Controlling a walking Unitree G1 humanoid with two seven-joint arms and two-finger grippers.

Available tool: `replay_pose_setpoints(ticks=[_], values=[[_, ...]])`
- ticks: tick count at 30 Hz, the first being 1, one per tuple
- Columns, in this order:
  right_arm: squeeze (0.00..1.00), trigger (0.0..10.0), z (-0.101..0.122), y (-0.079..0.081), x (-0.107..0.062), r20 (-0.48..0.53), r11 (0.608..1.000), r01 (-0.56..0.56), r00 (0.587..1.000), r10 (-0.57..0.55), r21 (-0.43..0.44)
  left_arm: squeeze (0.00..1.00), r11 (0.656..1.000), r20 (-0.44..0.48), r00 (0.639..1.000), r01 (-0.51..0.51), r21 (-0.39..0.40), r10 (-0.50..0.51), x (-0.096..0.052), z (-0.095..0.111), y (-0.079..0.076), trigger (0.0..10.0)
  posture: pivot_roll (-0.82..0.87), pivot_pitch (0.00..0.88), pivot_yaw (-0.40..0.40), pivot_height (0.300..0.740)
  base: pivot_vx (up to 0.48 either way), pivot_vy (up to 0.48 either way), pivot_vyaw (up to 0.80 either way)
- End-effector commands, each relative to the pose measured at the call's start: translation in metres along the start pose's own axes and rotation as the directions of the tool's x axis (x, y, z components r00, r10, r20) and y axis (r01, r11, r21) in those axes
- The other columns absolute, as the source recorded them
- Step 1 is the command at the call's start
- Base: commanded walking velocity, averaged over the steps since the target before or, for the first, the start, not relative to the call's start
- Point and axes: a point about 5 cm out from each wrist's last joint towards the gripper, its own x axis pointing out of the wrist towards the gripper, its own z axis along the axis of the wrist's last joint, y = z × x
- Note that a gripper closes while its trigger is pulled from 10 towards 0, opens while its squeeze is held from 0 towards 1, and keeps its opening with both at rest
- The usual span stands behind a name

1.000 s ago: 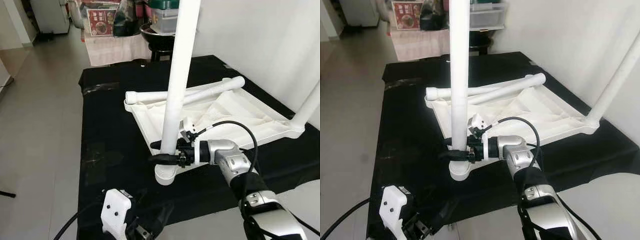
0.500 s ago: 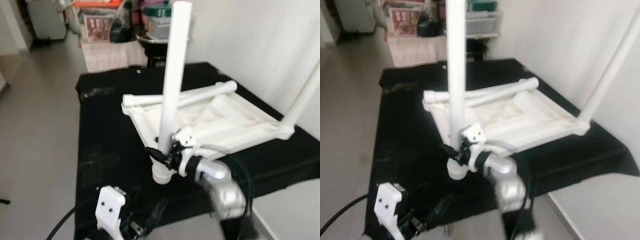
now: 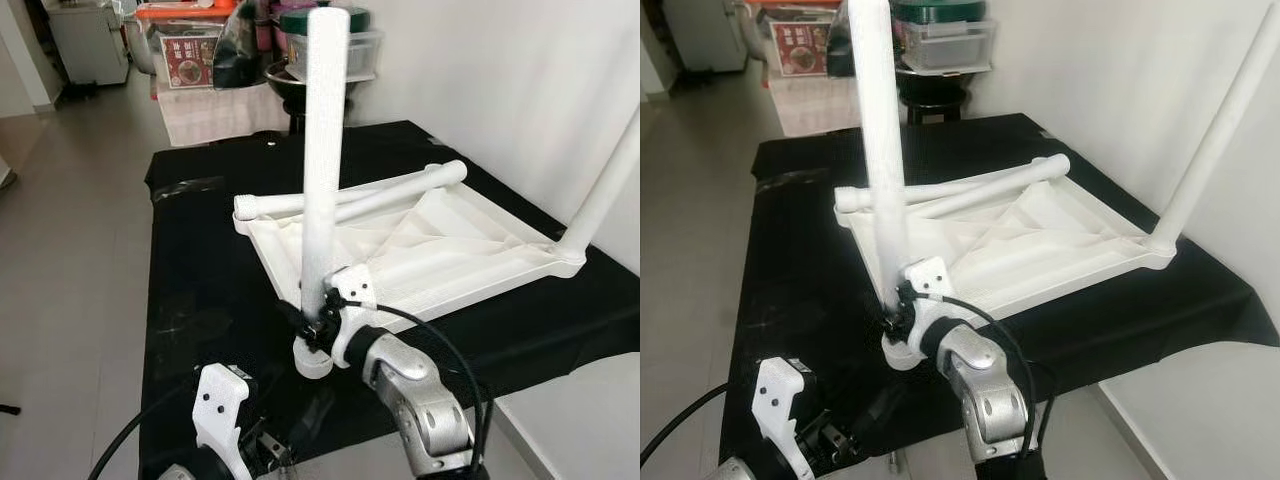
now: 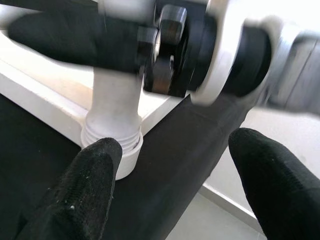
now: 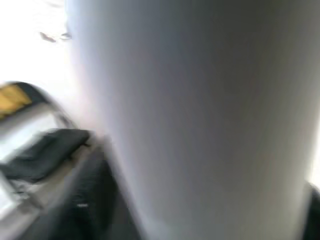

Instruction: Building children table

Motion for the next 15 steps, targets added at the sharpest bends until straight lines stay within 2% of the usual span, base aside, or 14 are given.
replay_pose_setpoints(ticks=[1, 2, 3, 4, 6, 7, 8, 10, 12, 14, 15], values=[[1.0, 10.0, 0.008, 0.003, 0.004, 0.018, 0.99, -0.136, 0.991, 0.135, 0.024, 0.0, 1.0, -0.019, 1.0, -0.011, -0.013, 0.011, 0.0, -0.005, 0.001, 10.0, 0.03, 0.066, -0.047, 0.74, 0.0, 0.0, 0.0], [1.0, 10.0, 0.009, -0.002, 0.003, 0.016, 0.986, -0.162, 0.987, 0.162, 0.032, 0.0, 1.0, -0.018, 1.0, -0.011, -0.014, 0.01, 0.0, -0.005, 0.001, 10.0, 0.03, 0.066, -0.047, 0.74, 0.0, 0.0, 0.0], [1.0, 10.0, 0.008, -0.008, 0.002, -0.007, 0.978, -0.209, 0.978, 0.209, -0.007, 0.0, 1.0, -0.016, 1.0, -0.008, -0.015, 0.007, 0.001, -0.005, 0.0, 10.0, 0.04, 0.062, -0.05, 0.74, 0.0, 0.0, 0.0], [0.87, 10.0, 0.007, -0.013, 0.0, -0.039, 0.963, -0.266, 0.963, 0.265, -0.041, 0.0, 1.0, -0.016, 1.0, -0.005, -0.015, 0.005, 0.002, -0.005, 0.0, 10.0, 0.04, 0.062, -0.05, 0.74, 0.0, 0.0, 0.0], [0.87, 10.0, 0.005, -0.015, -0.001, -0.064, 0.95, -0.305, 0.952, 0.301, -0.063, 0.0, 1.0, -0.016, 1.0, -0.003, -0.015, 0.003, 0.002, -0.005, 0.0, 10.0, 0.04, 0.062, -0.05, 0.74, 0.0, 0.0, 0.0], [0.07, 10.0, 0.004, -0.017, -0.003, -0.088, 0.932, -0.352, 0.935, 0.345, -0.083, 0.0, 1.0, -0.015, 1.0, -0.002, -0.015, 0.002, 0.002, -0.005, -0.001, 10.0, 0.04, 0.066, -0.051, 0.74, 0.0, 0.0, 0.0], [0.0, 10.0, 0.005, -0.022, -0.007, -0.124, 0.907, -0.413, 0.908, 0.401, -0.087, 0.0, 1.0, -0.016, 1.0, -0.001, -0.016, 0.001, 0.002, -0.005, -0.002, 10.0, 0.04, 0.07, -0.054, 0.74, 0.0, 0.0, 0.0], [0.0, 10.0, 0.011, -0.037, -0.013, -0.177, 0.865, -0.493, 0.863, 0.474, -0.088, 0.0, 1.0, -0.016, 1.0, 0.002, -0.018, -0.002, 0.001, -0.005, -0.005, 10.0, 0.05, 0.077, -0.059, 0.74, 0.0, 0.0, 0.0], [0.0, 10.0, 0.015, -0.045, -0.014, -0.198, 0.856, -0.512, 0.849, 0.491, -0.073, 0.0, 1.0, -0.016, 1.0, 0.003, -0.019, -0.003, 0.001, -0.005, -0.006, 10.0, 0.05, 0.077, -0.059, 0.74, 0.0, 0.0, 0.0], [0.0, 10.0, 0.016, -0.047, -0.014, -0.2, 0.855, -0.514, 0.846, 0.493, -0.068, 0.0, 1.0, -0.016, 1.0, 0.003, -0.019, -0.003, 0.001, -0.005, -0.007, 10.0, 0.05, 0.077, -0.059, 0.74, 0.0, 0.0, 0.0], [0.0, 10.0, 0.018, -0.053, -0.014, -0.222, 0.841, -0.538, 0.829, 0.513, -0.064, 0.0, 1.0, -0.017, 1.0, 0.004, -0.019, -0.004, 0.0, -0.004, -0.008, 10.0, 0.05, 0.092, -0.06, 0.74, 0.0, 0.0, 0.0]])
